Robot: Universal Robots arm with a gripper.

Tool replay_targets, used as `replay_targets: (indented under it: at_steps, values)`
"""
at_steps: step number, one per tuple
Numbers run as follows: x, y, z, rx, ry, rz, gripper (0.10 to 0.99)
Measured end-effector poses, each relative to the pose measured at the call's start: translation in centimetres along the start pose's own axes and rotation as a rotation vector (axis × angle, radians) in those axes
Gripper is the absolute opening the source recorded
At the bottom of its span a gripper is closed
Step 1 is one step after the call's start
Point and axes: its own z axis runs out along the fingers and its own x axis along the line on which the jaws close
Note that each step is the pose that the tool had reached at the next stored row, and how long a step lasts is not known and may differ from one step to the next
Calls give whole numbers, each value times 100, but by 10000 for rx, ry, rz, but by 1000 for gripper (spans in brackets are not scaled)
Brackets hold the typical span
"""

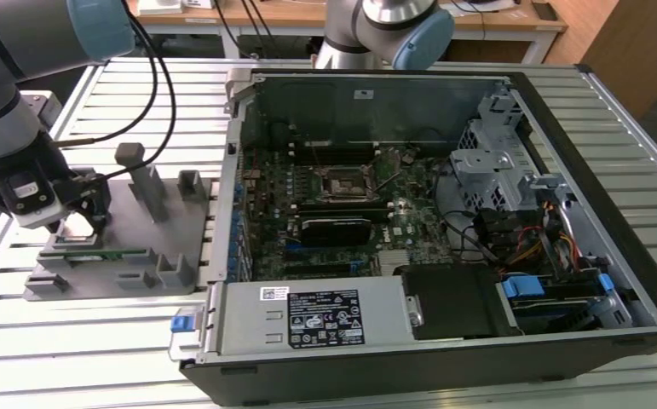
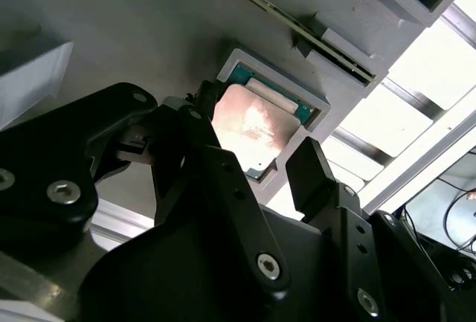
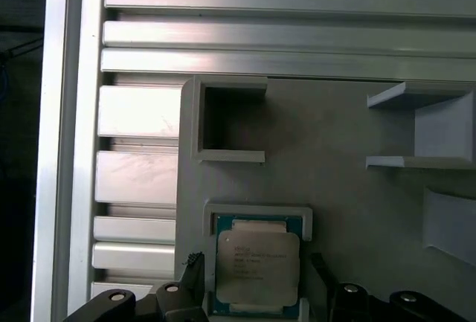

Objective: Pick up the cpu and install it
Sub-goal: 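Pick up the cpu and move it towards the insertion slot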

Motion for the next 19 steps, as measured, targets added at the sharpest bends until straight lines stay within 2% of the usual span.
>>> replay_targets:
  at_steps: [6, 7, 9, 12, 15, 19]
  values:
    - [-1, 0, 11, 0, -50, -1, 647]
    - [-1, -1, 13, 1, -56, -2, 631]
    - [0, -1, 16, 2, -65, -2, 533]
    - [0, 0, 14, 0, -71, -2, 533]
    - [0, 1, -30, 1, -71, -2, 533]
    - [2, 4, -128, 1, -71, -2, 533]
